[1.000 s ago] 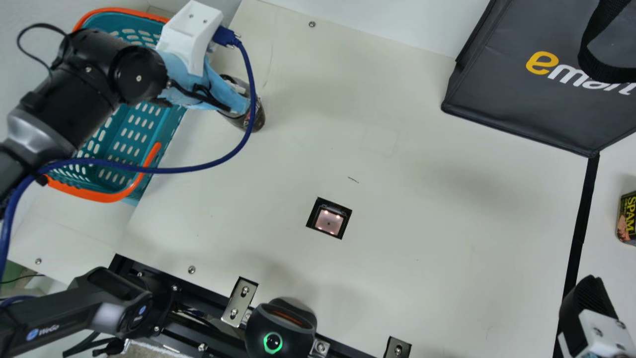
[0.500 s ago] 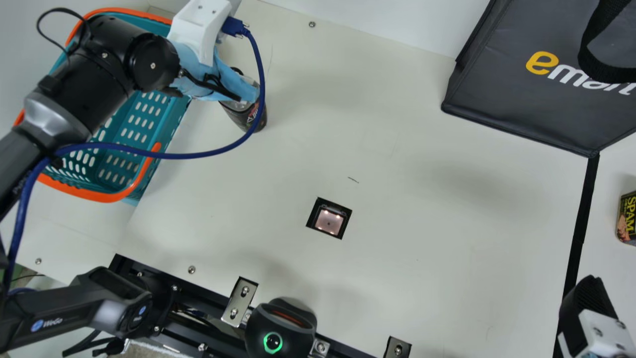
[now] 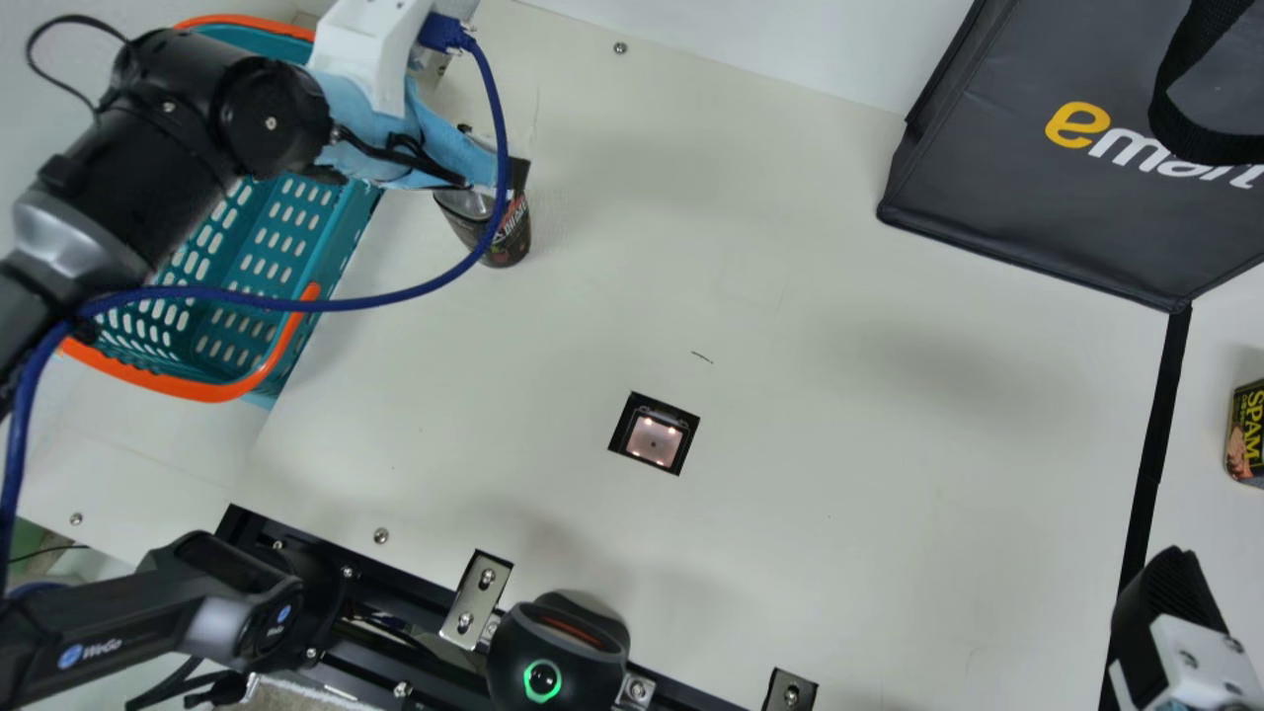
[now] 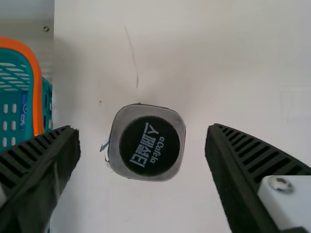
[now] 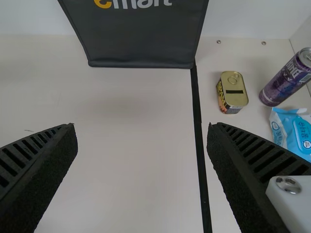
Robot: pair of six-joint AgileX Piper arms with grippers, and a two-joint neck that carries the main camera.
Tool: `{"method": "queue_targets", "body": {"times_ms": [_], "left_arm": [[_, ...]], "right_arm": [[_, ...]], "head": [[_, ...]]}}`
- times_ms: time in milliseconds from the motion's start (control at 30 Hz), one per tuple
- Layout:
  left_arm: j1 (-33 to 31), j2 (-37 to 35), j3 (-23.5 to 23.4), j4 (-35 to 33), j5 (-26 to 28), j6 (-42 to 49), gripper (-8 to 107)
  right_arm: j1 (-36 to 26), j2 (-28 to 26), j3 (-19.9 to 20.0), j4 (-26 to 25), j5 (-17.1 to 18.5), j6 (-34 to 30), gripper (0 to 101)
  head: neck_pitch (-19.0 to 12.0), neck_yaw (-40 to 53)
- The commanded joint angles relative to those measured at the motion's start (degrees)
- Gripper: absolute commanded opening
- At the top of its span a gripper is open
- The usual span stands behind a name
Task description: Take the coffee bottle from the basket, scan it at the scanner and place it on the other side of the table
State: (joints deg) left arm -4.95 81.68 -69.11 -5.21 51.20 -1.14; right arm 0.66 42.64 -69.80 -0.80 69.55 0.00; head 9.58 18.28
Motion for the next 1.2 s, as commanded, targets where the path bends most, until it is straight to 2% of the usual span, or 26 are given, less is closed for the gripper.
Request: {"method": "queue_targets", "body": {"times_ms": [0, 200, 533, 833, 1033, 1167], "left_arm": [[0.68, -1.7, 0.23, -0.92, 0.04, 1.15, 90], [3.07, -7.76, 1.31, -3.93, 1.24, 4.76, 90], [7.24, -18.64, 2.02, -8.23, 7.32, 9.45, 90], [8.49, -26.34, 1.42, -7.65, 12.5, 8.43, 90], [8.53, -26.34, 1.42, -7.71, 12.47, 8.41, 90], [8.53, -26.34, 1.42, -7.71, 12.47, 8.41, 90]], "right_arm": [[0.0, 0.0, 0.0, 0.0, 0.0, 0.0, 95], [0.0, 0.0, 0.0, 0.0, 0.0, 0.0, 95], [0.0, 0.0, 0.0, 0.0, -0.02, 0.0, 95], [0.0, 0.0, 0.0, 0.0, -0.02, 0.0, 95], [0.0, 0.0, 0.0, 0.0, -0.02, 0.0, 95], [0.0, 0.0, 0.0, 0.0, -0.02, 0.0, 95]], "head": [[-1.66, 0.14], [-1.66, 0.14], [-1.66, 0.14], [-1.66, 0.14], [-1.66, 0.14], [-1.66, -5.21]]}}
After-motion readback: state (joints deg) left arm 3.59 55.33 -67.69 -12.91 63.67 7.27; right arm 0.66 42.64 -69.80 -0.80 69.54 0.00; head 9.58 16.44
